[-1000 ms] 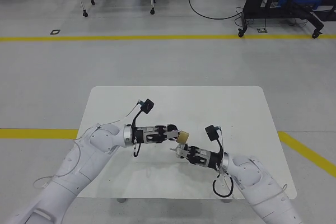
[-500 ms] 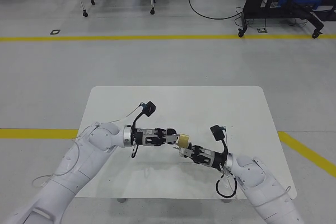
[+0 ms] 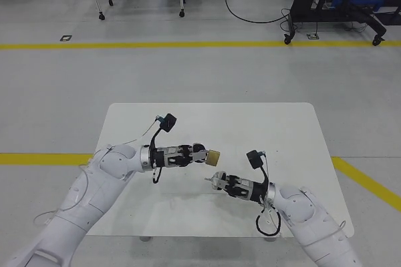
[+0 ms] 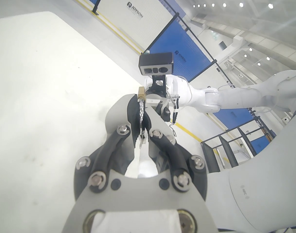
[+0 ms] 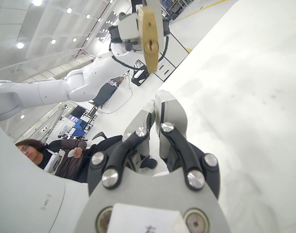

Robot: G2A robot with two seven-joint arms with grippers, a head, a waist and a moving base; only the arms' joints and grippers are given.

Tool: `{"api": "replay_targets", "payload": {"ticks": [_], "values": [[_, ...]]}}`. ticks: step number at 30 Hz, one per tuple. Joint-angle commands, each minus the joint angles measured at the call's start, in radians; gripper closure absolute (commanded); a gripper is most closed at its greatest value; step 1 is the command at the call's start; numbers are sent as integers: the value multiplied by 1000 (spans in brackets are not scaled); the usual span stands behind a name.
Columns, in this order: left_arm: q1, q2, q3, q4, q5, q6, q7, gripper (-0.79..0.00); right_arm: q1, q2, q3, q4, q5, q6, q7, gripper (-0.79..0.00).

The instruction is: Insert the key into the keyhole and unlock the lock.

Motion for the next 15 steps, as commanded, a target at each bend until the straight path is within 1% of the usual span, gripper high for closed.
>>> {"api": "replay_targets", "payload": {"ticks": [1,6,8,9,10,15], "values": [[14,4,-26,-11,11,-20,51,0,-1,2,3,6,40,-29,16,0],[59,11,-92,-56,52,-58,197,0,-2,5,12,26,201,-108,51,0],[79,11,-113,-78,69,-59,259,0,0,5,8,35,274,-132,80,0],[91,11,-116,-85,68,-43,280,0,1,6,7,37,283,-135,86,0],[98,9,-109,-94,49,-5,275,0,1,6,7,37,283,-135,86,0],[98,9,-109,-94,49,-5,275,0,1,6,7,37,283,-135,86,0]]}}
